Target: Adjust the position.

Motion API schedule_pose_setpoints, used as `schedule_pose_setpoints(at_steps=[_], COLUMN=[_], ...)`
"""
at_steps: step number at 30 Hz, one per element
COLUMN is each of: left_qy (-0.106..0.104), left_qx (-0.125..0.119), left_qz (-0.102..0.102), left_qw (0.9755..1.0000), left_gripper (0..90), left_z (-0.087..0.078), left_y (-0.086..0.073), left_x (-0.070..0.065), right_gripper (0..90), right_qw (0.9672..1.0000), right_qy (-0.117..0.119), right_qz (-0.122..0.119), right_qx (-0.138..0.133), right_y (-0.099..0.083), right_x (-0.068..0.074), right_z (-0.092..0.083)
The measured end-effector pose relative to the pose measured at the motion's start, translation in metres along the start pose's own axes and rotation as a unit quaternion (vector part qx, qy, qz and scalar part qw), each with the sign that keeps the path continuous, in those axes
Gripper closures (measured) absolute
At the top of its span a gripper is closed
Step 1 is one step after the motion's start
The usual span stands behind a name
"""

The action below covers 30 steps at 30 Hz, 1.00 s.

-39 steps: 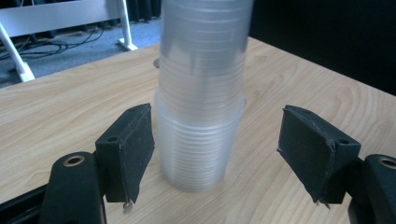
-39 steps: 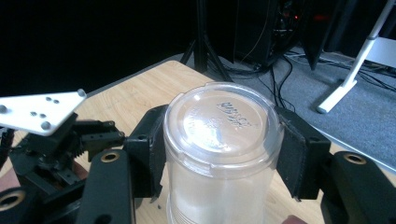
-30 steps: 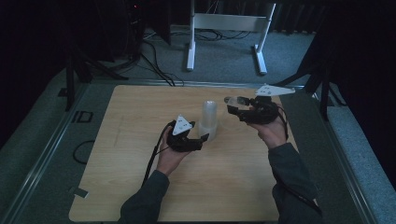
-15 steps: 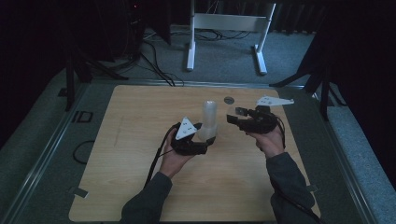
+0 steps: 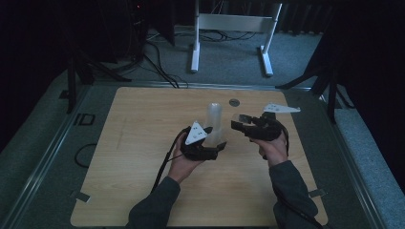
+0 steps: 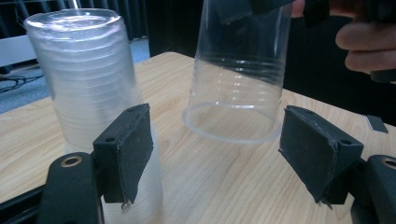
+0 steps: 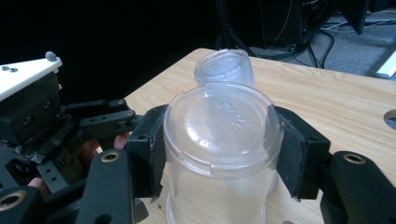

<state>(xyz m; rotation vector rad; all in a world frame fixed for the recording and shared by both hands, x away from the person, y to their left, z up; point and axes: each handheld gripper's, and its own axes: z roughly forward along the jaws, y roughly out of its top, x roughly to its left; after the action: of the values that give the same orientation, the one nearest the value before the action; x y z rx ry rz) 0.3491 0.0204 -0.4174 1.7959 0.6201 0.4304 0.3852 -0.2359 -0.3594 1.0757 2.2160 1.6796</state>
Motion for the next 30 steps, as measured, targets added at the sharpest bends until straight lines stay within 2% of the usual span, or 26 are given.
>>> schedule_pose_setpoints(at_steps=[9, 19, 26, 30], left_qy=[-0.011, -0.021, -0.016, -0.012], left_qx=[0.005, 0.001, -0.005, -0.009], left_qz=[-0.007, -0.012, -0.01, -0.008], left_qw=[0.9999, 0.9997, 0.9998, 0.9999], left_gripper=[25.3, 23.8, 23.1, 18.1], left_z=[0.005, 0.01, 0.011, 0.012], left_y=[-0.001, -0.002, -0.002, -0.002], left_x=[-0.002, -0.006, -0.007, -0.008], right_gripper=[41.5, 41.5, 41.6, 41.5], right_qw=[0.9999, 0.9986, 0.9975, 0.997], right_qy=[0.004, 0.019, 0.026, 0.029], right_qz=[0.015, 0.044, 0.059, 0.065], right_qx=[-0.006, -0.023, -0.029, -0.03], right_y=[-0.01, -0.021, -0.027, -0.03], right_x=[-0.003, -0.004, -0.005, -0.006], right_z=[-0.001, -0.002, 0.0, 0.002])
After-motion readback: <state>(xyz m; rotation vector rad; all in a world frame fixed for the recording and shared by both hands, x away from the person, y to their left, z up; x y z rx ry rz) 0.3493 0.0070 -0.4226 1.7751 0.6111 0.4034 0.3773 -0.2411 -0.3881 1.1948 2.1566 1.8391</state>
